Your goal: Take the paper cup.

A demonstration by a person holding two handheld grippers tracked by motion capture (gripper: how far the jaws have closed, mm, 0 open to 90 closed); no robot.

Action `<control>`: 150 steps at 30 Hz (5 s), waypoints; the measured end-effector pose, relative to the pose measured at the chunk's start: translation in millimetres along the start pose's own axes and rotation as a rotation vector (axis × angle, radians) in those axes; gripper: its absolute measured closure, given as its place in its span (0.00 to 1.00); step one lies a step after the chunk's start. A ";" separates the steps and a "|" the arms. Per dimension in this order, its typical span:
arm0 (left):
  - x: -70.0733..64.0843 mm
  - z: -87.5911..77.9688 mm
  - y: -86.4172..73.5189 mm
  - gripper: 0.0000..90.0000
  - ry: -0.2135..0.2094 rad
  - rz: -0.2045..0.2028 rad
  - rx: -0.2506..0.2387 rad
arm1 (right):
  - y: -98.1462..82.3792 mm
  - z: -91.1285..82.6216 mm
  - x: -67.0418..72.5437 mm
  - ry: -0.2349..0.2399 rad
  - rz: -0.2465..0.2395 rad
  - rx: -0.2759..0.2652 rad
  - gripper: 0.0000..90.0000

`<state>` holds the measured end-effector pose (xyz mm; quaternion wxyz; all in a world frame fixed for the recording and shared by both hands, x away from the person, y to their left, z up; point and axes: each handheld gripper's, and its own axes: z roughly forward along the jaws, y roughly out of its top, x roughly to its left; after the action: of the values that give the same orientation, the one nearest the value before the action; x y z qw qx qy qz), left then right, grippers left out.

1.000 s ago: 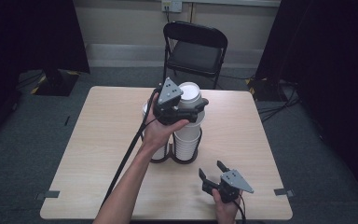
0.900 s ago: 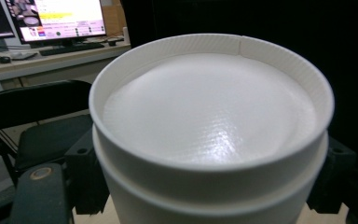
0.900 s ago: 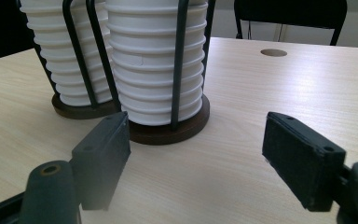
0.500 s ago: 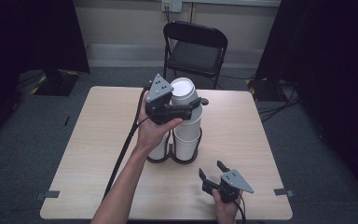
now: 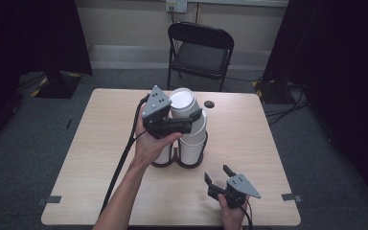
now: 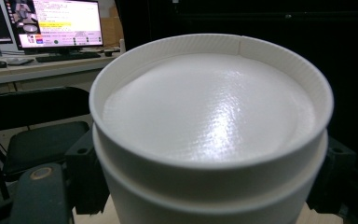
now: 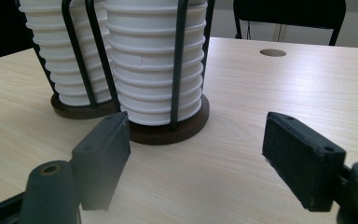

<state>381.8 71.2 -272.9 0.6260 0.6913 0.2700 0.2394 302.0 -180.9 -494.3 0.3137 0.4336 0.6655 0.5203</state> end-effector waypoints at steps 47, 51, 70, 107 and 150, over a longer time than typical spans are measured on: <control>-10.7 -45.7 -113.4 0.22 -0.077 -0.179 0.136 | -0.1 0.5 16.3 0.092 -0.071 0.019 0.29; -7.2 -47.9 -131.2 0.22 -0.084 -0.254 0.144 | 0.3 0.5 26.4 0.151 -0.085 0.000 0.34; -0.4 -68.0 -154.0 0.22 -0.156 -0.477 0.126 | 1.2 12.0 58.8 0.326 -0.111 -0.058 0.39; -1.9 -70.2 -160.3 0.12 -0.233 -0.520 0.129 | 21.4 26.5 68.8 0.416 -0.174 -0.322 0.93; 8.7 -97.8 -173.6 0.17 -0.086 -0.222 0.087 | 27.8 20.9 45.6 0.366 -0.087 -0.136 0.96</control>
<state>310.1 161.3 -435.7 0.6293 0.6932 0.3279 0.1266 307.6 -128.6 -471.4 0.2381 0.2803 0.6930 0.6201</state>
